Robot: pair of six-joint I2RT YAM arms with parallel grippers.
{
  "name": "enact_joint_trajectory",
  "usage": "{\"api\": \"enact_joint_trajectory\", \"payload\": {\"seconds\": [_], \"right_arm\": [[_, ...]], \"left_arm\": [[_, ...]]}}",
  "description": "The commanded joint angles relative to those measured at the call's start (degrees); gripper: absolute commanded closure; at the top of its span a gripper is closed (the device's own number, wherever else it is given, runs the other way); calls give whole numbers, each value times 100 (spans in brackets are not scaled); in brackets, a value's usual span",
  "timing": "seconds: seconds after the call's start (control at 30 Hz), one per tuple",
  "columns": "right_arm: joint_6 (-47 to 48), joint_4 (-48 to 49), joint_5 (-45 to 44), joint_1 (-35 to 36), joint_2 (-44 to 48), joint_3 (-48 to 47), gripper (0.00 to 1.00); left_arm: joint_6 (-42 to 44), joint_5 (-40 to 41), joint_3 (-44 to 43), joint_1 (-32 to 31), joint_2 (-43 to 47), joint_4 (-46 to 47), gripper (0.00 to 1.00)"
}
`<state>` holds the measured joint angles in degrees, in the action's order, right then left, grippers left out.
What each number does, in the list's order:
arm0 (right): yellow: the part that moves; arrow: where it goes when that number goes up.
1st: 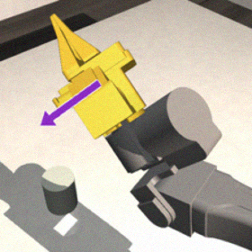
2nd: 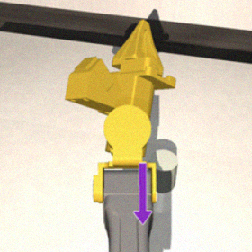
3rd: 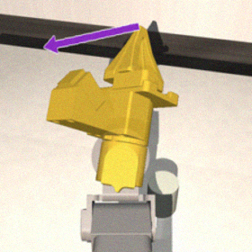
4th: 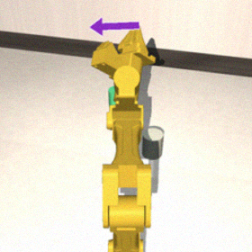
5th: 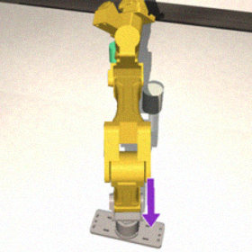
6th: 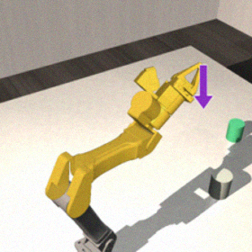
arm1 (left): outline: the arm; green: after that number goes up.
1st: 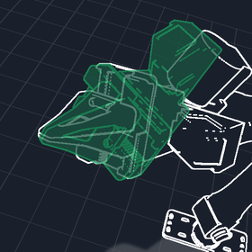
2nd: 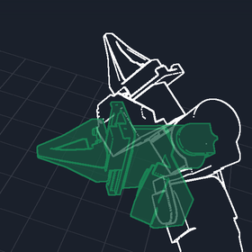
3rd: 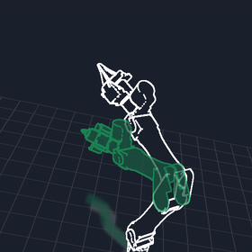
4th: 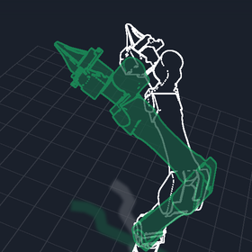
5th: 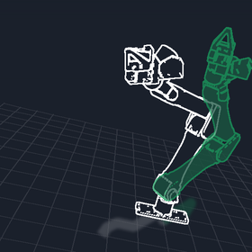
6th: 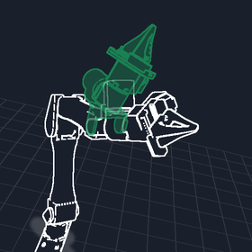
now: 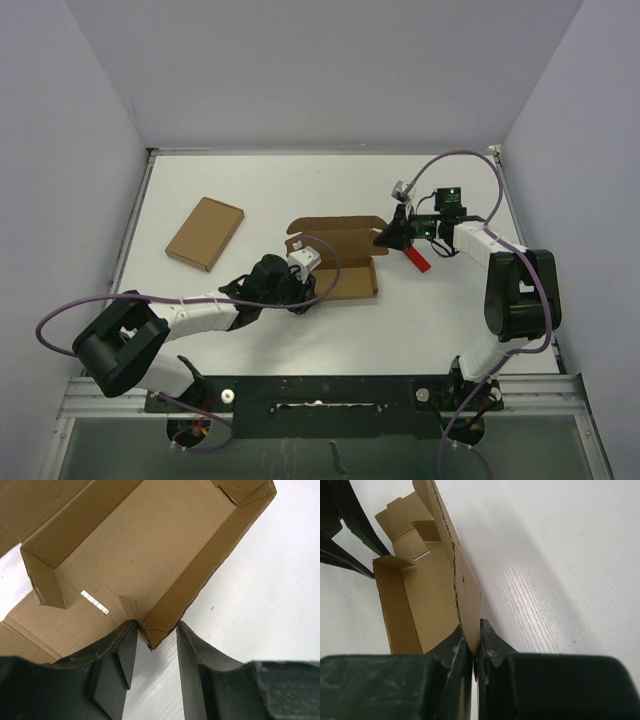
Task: Fold the paper box
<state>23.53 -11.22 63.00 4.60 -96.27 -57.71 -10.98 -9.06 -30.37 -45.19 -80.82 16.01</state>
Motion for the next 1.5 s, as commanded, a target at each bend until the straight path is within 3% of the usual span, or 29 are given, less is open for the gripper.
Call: {"api": "enact_joint_trajectory", "payload": {"seconds": [0.0,0.2,0.43,0.63,0.83,1.07,1.2,1.3,1.47], "right_arm": [[29,24,169,58,-23,-153,100],[35,15,168,64,-39,-169,100],[45,0,160,76,-41,-179,100],[55,-11,160,73,-41,-179,100],[64,-21,160,62,-26,-186,100],[64,-35,175,65,-32,-188,100],[73,-32,177,76,-31,-188,100],[68,-35,177,78,-39,-188,100],[72,-45,173,100,-33,-188,100]], "left_arm": [[346,361,-326,-166,-169,-18,64],[653,379,-220,-221,-19,115,63],[857,173,-231,-227,-75,188,76],[790,68,-241,-215,-96,176,77],[65,277,-151,-24,449,10,53],[-1322,458,187,895,1994,-1011,42],[-2138,954,364,1297,2647,-1901,30],[-2431,801,516,1663,2647,-2174,27],[-2585,-38,596,2151,1888,-1645,31]]}}
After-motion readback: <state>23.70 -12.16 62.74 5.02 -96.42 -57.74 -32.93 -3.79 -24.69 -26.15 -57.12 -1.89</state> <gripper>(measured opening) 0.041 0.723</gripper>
